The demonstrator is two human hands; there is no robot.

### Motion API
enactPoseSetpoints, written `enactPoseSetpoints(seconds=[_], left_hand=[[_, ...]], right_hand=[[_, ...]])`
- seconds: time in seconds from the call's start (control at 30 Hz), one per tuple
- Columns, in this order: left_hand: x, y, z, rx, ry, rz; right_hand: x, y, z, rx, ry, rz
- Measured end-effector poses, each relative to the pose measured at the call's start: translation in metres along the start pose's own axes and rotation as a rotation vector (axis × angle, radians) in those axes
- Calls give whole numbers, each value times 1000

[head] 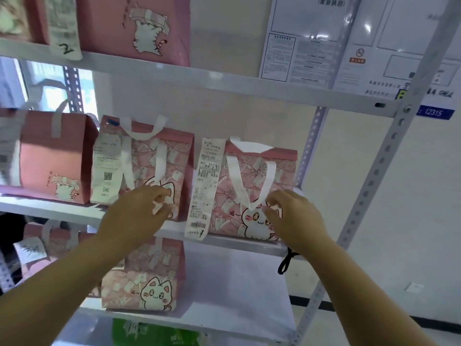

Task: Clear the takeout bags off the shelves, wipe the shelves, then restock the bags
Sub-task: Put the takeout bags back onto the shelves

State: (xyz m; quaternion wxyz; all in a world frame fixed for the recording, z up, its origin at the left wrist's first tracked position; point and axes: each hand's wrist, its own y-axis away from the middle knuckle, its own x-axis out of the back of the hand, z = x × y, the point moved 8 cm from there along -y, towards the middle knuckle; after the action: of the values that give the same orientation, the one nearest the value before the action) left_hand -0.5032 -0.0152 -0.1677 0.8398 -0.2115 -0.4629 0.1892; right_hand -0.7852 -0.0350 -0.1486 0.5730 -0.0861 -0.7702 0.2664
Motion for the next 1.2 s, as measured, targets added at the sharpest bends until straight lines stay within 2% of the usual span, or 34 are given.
enactPoseSetpoints(seconds=[0.13, 0.3, 0.6, 0.9, 1.07, 1.2], left_hand=[[46, -2, -7, -55, -132, 18], [112, -16, -25, -86, -252, 111], [229, -59, -96, -127, -428, 232], [336, -124, -190, -205, -526, 378], [379, -176, -245, -157, -453, 429], [391, -217, -281, -91, -377, 409]], right_hand=[[17, -13, -63, 227, 22, -20], [36, -37, -145, 399, 17, -21], [55, -91, -289, 583, -12, 87], [52, -162, -418, 514, 30, 237], [52, -211, -465, 386, -1, 411], [45, -248, -488, 279, 12, 440]])
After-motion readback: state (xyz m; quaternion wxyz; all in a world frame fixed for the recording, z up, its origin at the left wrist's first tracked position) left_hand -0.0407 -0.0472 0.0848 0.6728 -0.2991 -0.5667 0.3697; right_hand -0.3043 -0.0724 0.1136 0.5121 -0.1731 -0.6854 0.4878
